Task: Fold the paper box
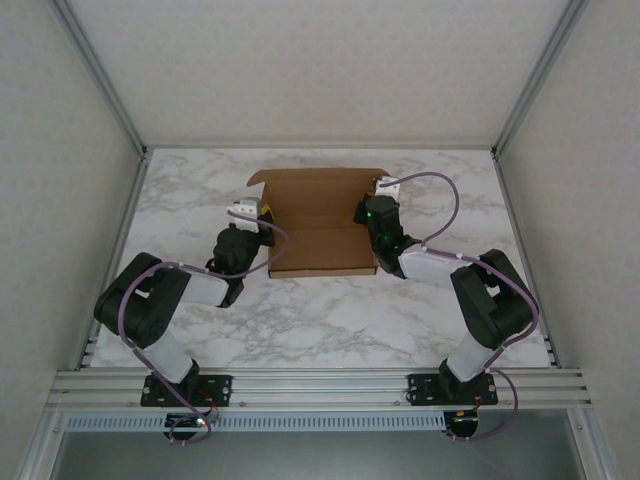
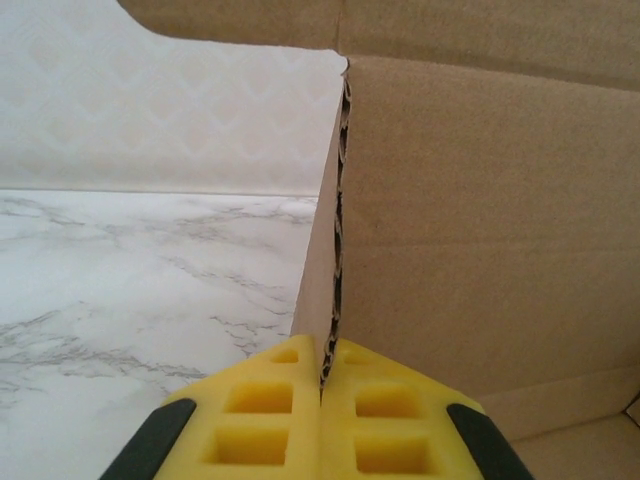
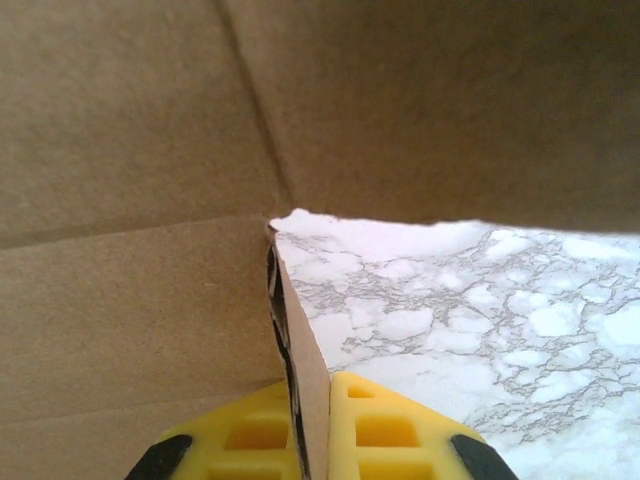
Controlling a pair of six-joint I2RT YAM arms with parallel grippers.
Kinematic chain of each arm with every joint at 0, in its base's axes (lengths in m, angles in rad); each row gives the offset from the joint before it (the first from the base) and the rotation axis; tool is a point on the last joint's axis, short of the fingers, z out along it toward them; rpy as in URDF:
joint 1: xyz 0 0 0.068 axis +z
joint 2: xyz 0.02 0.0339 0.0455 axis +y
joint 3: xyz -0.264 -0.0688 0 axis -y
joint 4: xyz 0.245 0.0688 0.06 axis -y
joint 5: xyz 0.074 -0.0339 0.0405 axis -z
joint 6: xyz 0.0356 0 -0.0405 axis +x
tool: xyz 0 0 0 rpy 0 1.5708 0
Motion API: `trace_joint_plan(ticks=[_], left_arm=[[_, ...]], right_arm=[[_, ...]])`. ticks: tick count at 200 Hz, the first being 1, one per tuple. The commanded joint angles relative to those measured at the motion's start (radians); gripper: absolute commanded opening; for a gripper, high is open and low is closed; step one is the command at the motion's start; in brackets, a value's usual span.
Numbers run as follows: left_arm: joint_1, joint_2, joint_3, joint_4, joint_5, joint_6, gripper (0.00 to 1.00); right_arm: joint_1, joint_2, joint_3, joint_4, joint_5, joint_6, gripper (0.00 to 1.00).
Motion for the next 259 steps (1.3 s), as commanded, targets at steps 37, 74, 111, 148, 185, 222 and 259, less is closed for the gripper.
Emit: trace_joint_plan(ticks=[37, 74, 111, 148, 185, 222, 259], left_arm=[[-0.105, 0.057, -0.042, 0.146, -0.230, -0.007, 0.00], [-0.142, 0.090, -0.035, 0.192, -0.291, 0.028, 0.00], [-0.152, 0.072, -0.012, 0.112, -0.326, 0.049, 0.06], [-0.165, 0.051, -0.048, 0.080, -0.344, -0.012, 0.10], [-0.193, 0.075, -0.090, 0.145, -0.353, -0.062, 0.16], [-0.208, 0.103, -0.098, 0.176, -0.372, -0.032, 0.13], [-0.210, 0.121, -0.105, 0.185, -0.371, -0.023, 0.13]], right_arm=[[0.018, -0.015, -0.074, 0.129, -0.014, 0.007, 0.00], [0.021, -0.017, -0.107, 0.155, -0.043, -0.047, 0.00], [0.020, -0.037, -0.144, 0.154, -0.130, -0.112, 0.07], [0.020, -0.068, -0.168, 0.136, -0.202, -0.153, 0.14], [0.020, -0.066, -0.218, 0.185, -0.180, -0.095, 0.15], [0.022, -0.068, -0.252, 0.202, -0.175, -0.024, 0.08], [0.031, -0.094, -0.287, 0.194, -0.146, -0.028, 0.08]])
